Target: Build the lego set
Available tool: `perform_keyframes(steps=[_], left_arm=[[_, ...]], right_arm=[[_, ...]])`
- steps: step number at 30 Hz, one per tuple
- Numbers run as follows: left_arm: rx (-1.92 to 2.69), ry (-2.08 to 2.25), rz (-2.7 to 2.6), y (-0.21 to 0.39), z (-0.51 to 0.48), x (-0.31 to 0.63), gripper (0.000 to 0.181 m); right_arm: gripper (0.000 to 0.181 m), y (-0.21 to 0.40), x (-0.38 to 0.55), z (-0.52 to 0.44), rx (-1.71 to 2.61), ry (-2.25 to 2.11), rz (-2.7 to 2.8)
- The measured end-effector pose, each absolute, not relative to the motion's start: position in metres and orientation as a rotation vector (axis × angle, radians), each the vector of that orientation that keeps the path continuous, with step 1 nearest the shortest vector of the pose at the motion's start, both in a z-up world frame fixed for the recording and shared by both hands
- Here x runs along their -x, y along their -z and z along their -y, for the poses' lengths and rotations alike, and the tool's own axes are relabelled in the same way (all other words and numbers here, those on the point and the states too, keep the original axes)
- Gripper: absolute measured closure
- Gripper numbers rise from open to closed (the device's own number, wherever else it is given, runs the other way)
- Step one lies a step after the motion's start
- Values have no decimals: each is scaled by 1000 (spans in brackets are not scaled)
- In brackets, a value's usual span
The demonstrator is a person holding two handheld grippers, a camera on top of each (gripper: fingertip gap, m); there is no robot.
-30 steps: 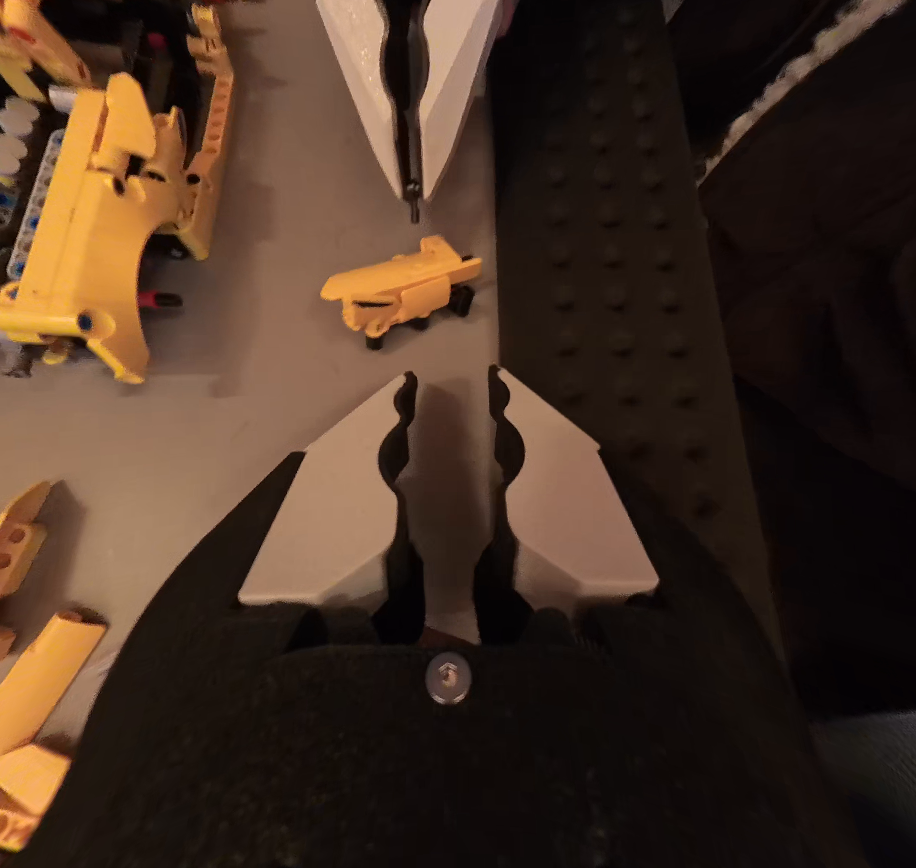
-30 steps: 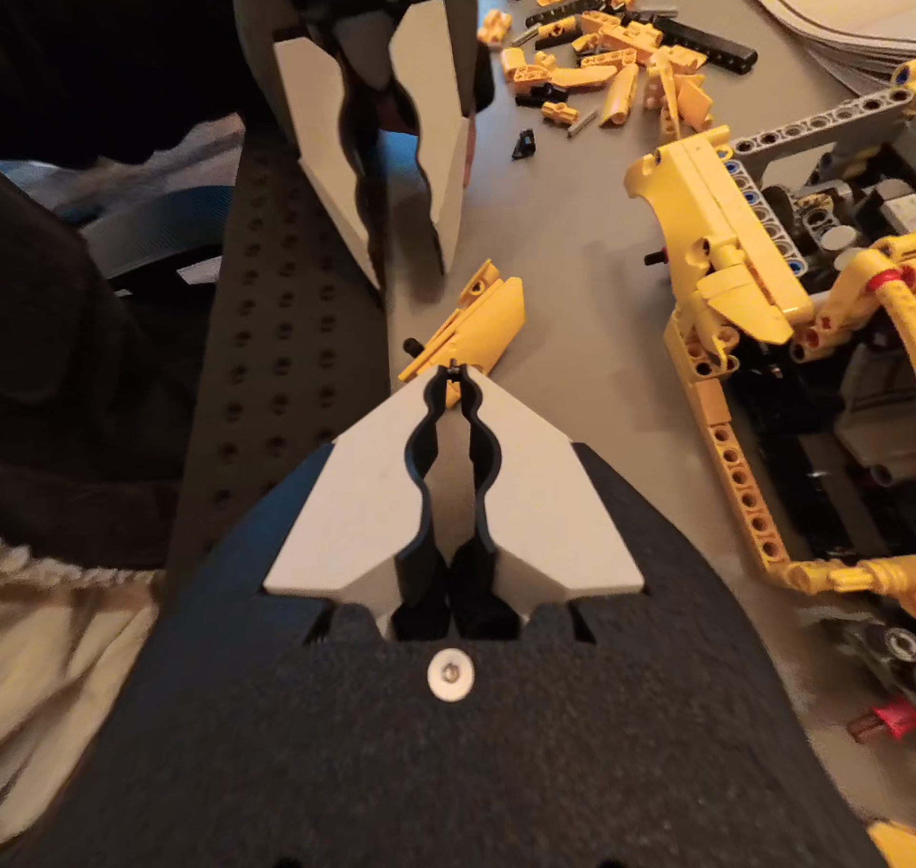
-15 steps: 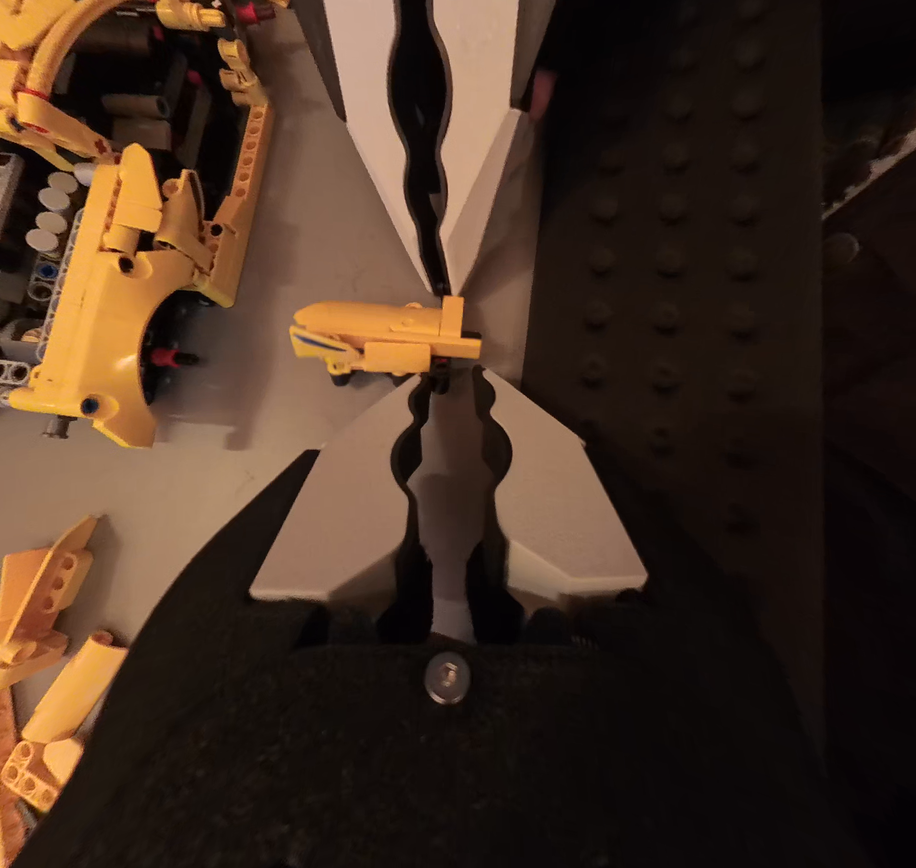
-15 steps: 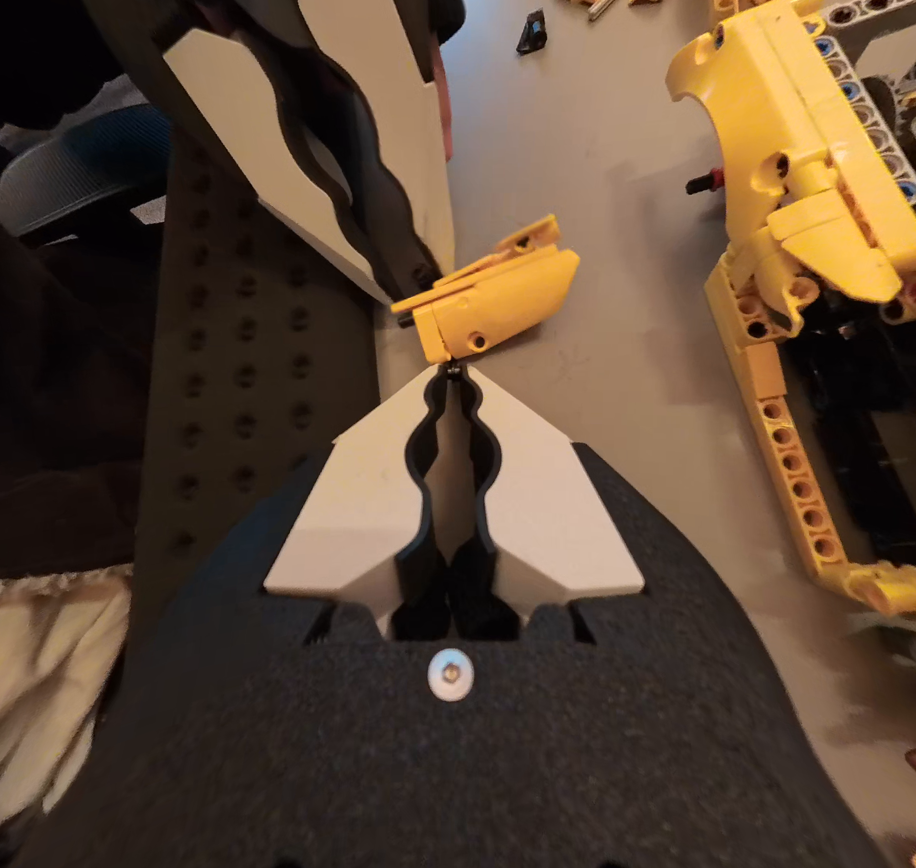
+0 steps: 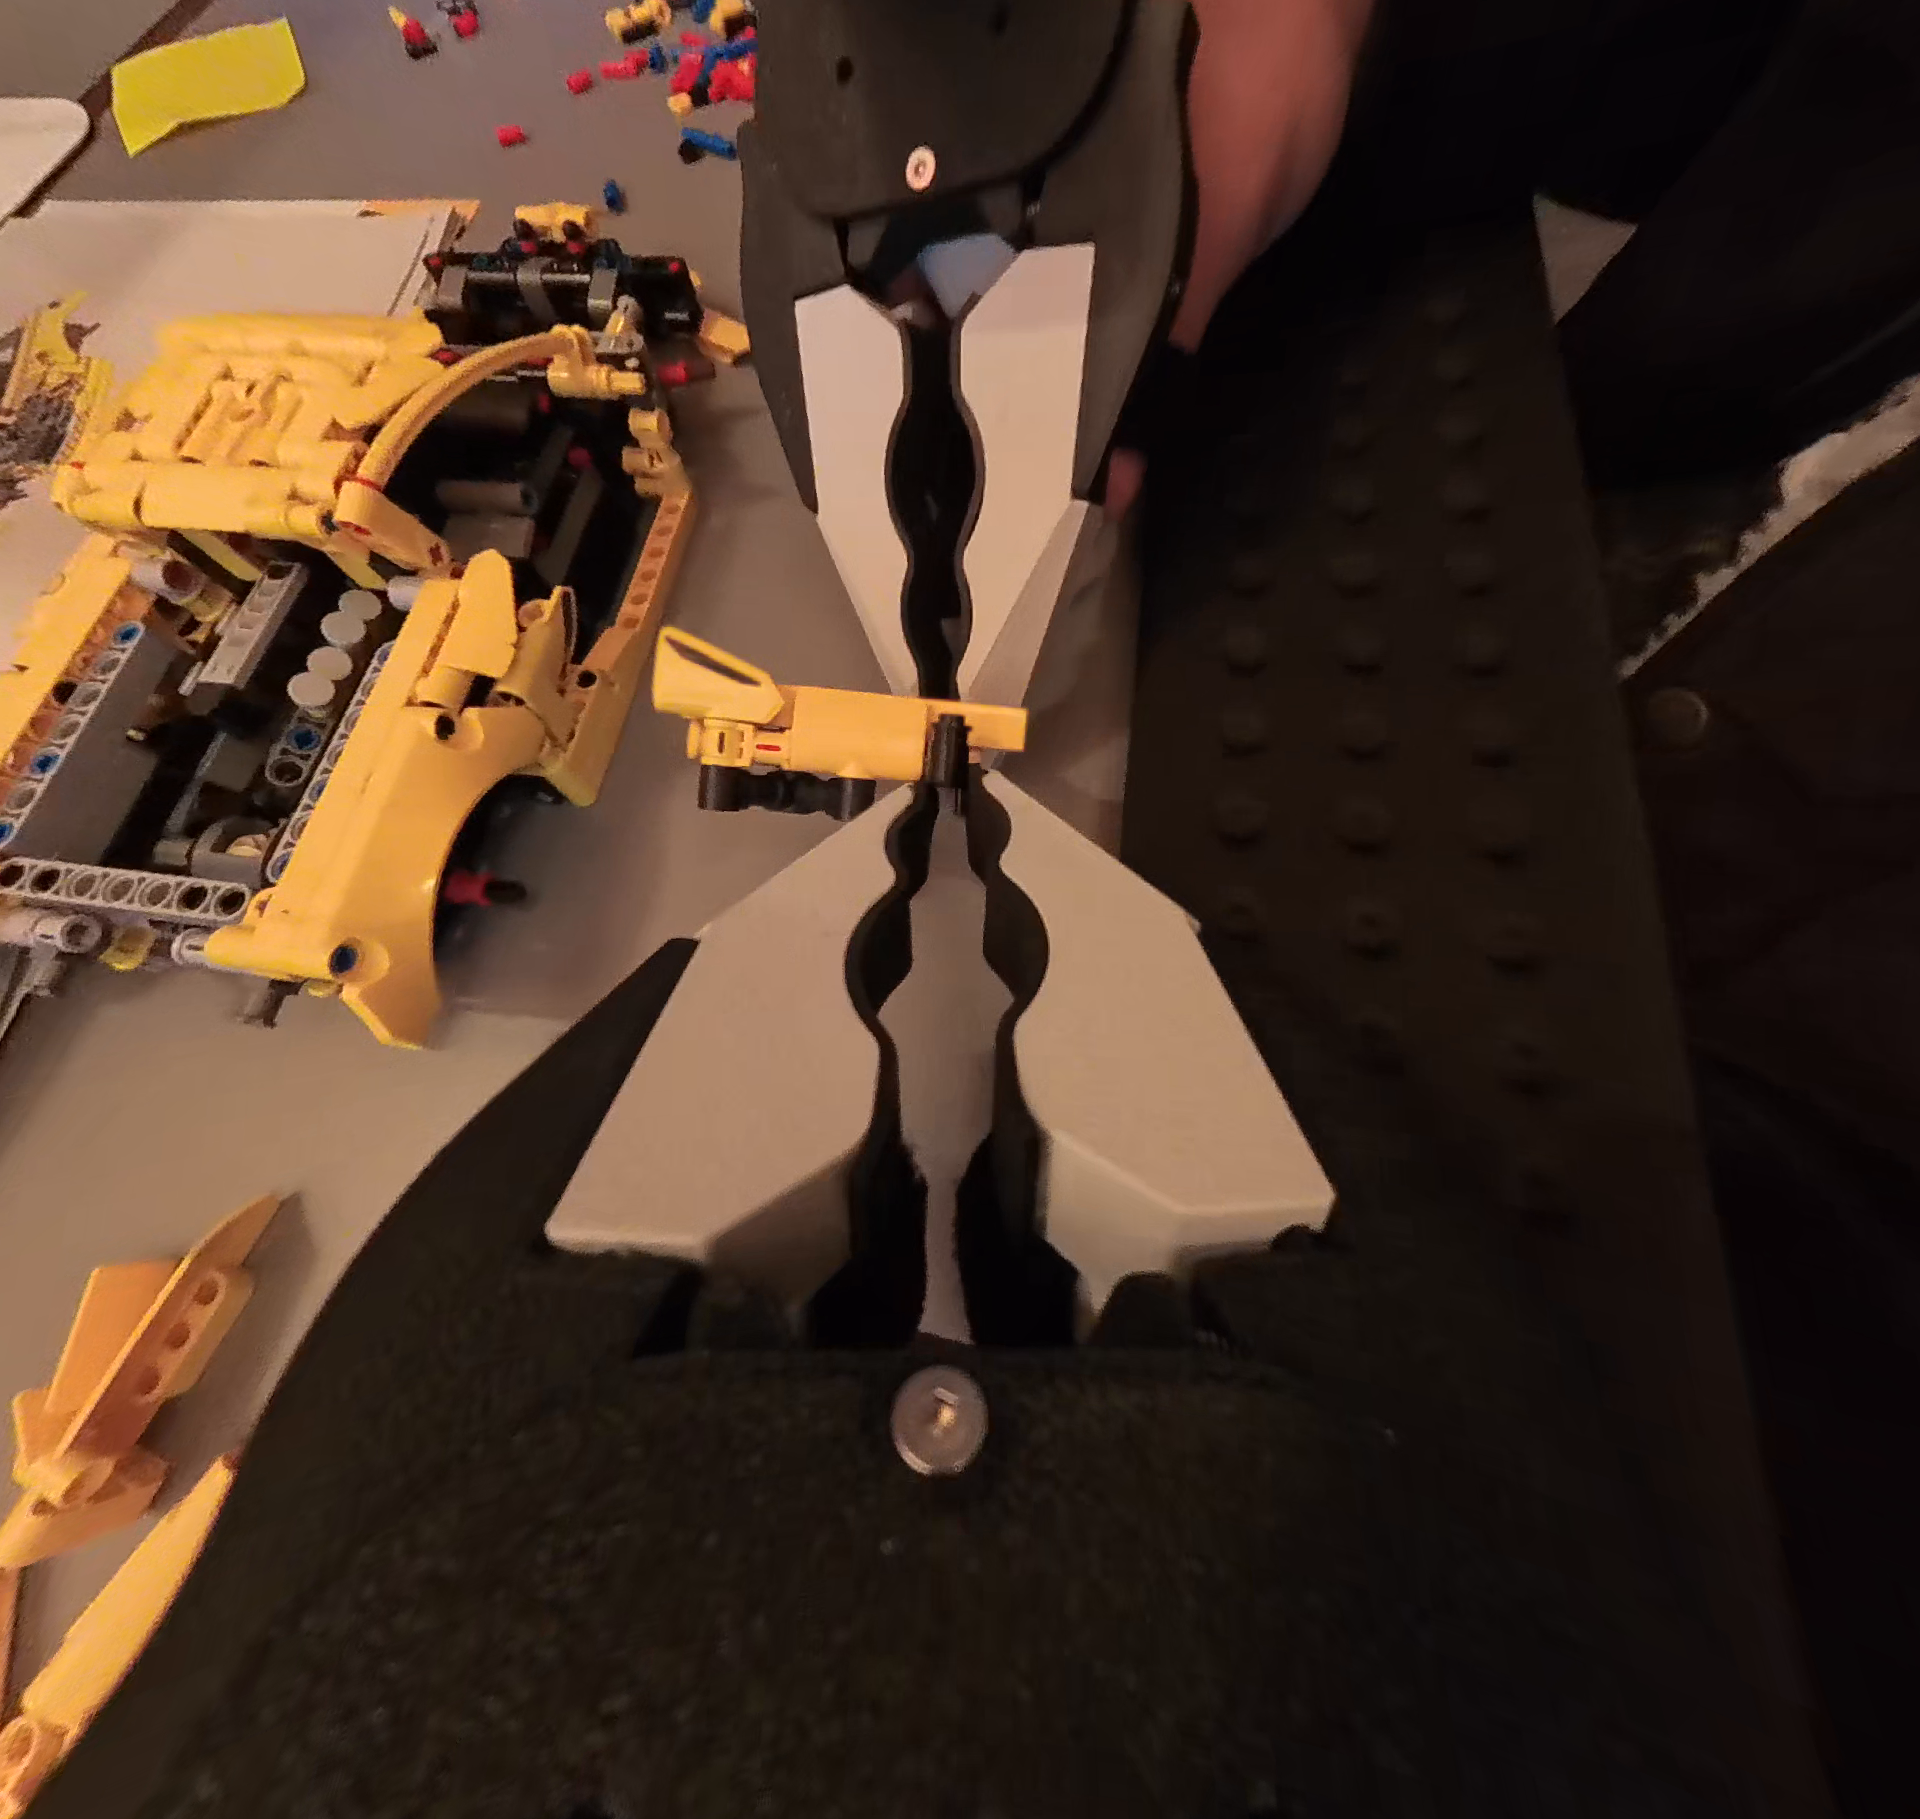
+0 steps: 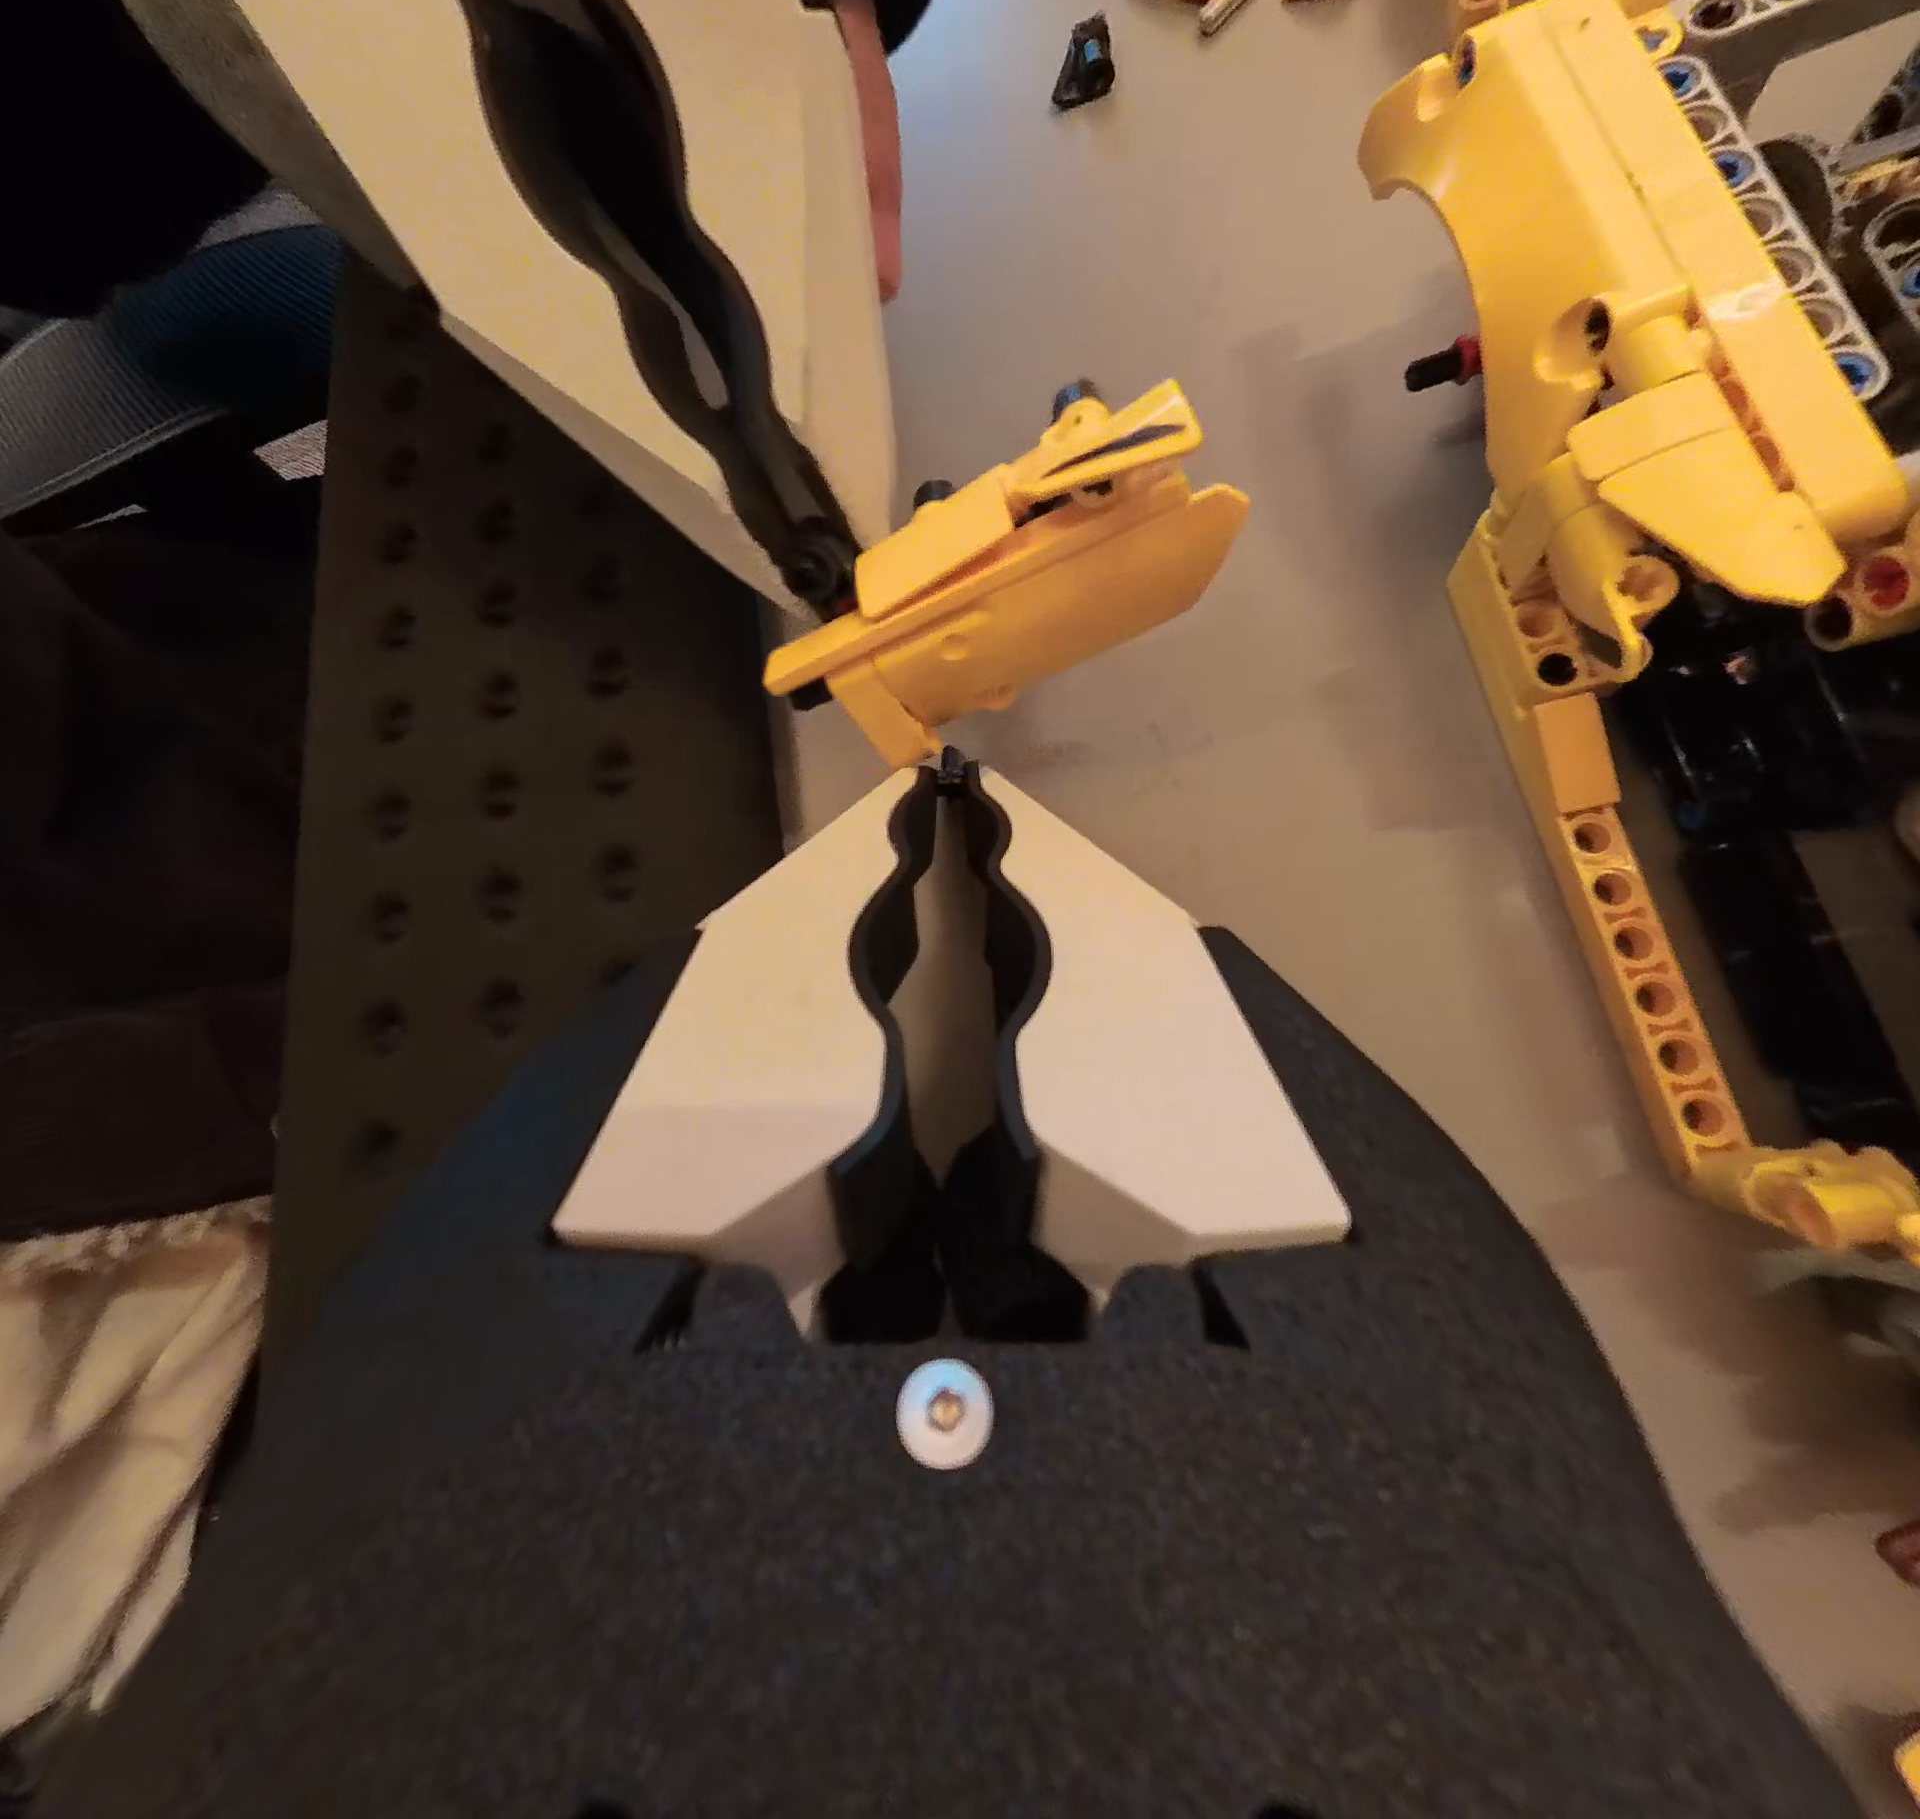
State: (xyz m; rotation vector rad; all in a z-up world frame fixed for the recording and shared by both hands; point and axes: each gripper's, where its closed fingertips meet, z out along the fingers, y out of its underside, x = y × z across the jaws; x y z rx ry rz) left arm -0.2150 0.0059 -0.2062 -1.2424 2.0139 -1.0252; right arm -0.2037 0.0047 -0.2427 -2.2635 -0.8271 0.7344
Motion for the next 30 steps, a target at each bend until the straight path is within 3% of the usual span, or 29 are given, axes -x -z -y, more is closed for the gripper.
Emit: perform_keyframes(steps=[7,14,21,30], left_arm=[[1278,1246,-1839,183,-12,211,181],[1352,1116,-1884,206,-29,217,181],[1414,915,-2000,236,-48,207,155],[1246,940,-2041,232,-43,192,166]], right_arm=[[177,214,175,-7,2157,-725,709],[177,199,149,-19,2102,-674,574],[177,216,173,-27,2177,-655,649],[177,241,169,-30,2273,-588,662]])
